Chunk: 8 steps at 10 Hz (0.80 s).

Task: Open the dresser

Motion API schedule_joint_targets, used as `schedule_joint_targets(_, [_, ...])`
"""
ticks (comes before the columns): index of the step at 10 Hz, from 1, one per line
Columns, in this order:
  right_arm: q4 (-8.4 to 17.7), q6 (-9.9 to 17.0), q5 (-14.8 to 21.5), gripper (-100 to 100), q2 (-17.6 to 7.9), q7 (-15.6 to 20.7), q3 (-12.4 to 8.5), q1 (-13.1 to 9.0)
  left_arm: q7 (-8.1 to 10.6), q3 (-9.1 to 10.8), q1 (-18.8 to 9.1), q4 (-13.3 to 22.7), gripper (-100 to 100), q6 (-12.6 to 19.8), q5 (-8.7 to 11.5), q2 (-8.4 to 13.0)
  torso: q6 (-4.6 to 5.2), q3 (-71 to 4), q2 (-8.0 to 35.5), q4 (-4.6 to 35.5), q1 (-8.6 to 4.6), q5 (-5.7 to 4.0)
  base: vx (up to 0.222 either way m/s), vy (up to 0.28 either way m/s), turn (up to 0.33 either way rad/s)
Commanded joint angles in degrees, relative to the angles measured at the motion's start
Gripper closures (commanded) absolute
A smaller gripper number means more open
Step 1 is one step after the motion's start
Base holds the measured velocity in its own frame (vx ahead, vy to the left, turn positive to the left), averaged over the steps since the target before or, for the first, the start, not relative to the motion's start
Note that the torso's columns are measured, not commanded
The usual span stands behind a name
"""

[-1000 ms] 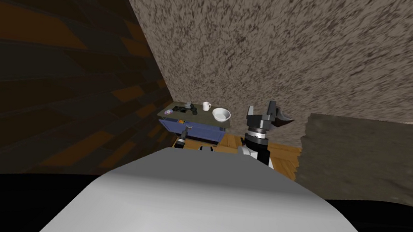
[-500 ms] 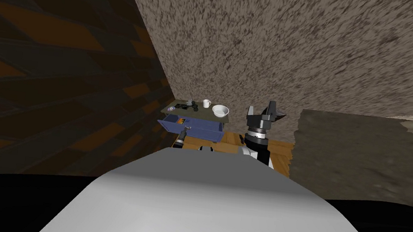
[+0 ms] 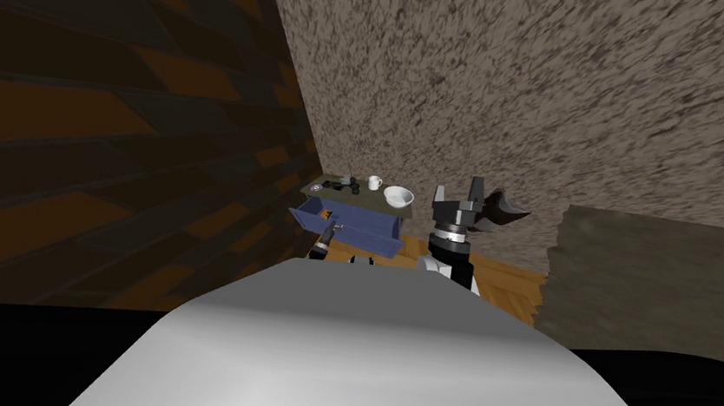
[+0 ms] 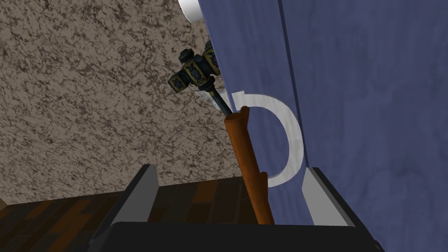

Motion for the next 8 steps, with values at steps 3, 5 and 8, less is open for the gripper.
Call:
schedule_joint_targets(3, [0.0,0.0,0.0,0,0.0,0.0,0.0,0.0,0.23,-5.02,1.1,-7.1,-100,5.4,-1.1,-0.6,-0.02,0.3,0.5,0.1,-0.07,0.02,0.026,0.028,0.162])
schedule_joint_targets(5, [0.0,0.0,0.0,0,0.0,0.0,0.0,0.0,0.43,-8.8,1.9,-12.0,-100,9.1,-1.9,-1.0,-0.06,0.2,0.4,0.0,0.0,0.04,0.031,0.043,0.32])
schedule_joint_targets(8, [0.0,0.0,0.0,0,0.0,0.0,0.0,0.0,0.7,-11.73,3.7,-16.0,-100,12.7,-2.6,-1.0,-0.07,0.4,0.7,0.4,-0.17,-0.13,0.042,0.028,0.213])
